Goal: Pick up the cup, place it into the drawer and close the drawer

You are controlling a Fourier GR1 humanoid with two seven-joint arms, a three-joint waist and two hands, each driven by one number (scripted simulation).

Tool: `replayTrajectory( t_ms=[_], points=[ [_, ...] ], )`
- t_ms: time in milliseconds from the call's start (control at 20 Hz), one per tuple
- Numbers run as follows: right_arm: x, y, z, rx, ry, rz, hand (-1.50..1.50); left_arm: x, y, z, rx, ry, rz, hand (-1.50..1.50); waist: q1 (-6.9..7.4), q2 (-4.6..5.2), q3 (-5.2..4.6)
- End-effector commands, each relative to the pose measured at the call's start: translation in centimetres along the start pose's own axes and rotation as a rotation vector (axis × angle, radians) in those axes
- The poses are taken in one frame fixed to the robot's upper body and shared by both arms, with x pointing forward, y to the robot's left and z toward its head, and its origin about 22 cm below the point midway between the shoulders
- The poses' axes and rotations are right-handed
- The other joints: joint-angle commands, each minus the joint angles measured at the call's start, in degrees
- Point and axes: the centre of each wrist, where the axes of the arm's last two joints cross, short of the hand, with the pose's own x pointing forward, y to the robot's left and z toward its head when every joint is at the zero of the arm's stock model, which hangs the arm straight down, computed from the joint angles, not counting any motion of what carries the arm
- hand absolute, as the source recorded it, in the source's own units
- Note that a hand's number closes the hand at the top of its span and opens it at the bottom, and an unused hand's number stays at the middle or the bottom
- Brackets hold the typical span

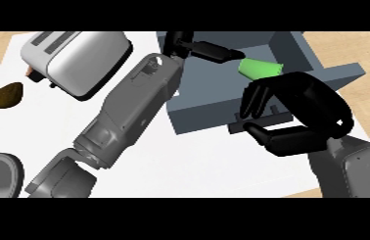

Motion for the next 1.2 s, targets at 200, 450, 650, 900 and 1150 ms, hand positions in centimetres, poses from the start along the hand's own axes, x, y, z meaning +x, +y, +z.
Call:
replayTrajectory(
  t_ms=[200,450,650,900,1150],
  points=[
    [-0.1,0.0,2.3,0.261,0.320,0.221,-1.50,-0.5,0.5,0.2,0.100,-0.051,0.069,-1.50,4.83,-1.44,0.01],
    [-0.9,1.2,2.9,0.201,0.409,0.487,-1.50,-0.4,0.6,0.0,0.125,-0.059,0.074,-1.50,7.85,-1.72,0.09],
    [-5.7,2.3,3.8,0.169,0.498,0.509,-1.50,-1.7,1.0,1.0,0.141,-0.076,0.146,-1.50,9.04,-1.60,0.10],
    [-11.5,3.7,3.1,0.228,0.617,0.532,-1.50,-3.9,2.1,2.9,0.137,-0.065,0.176,-1.50,12.08,-1.99,0.06],
    [-16.1,0.5,3.9,0.247,0.730,0.564,1.50,-4.1,4.7,3.7,0.144,-0.088,0.185,-1.50,14.78,-2.04,0.11]
  ],
)
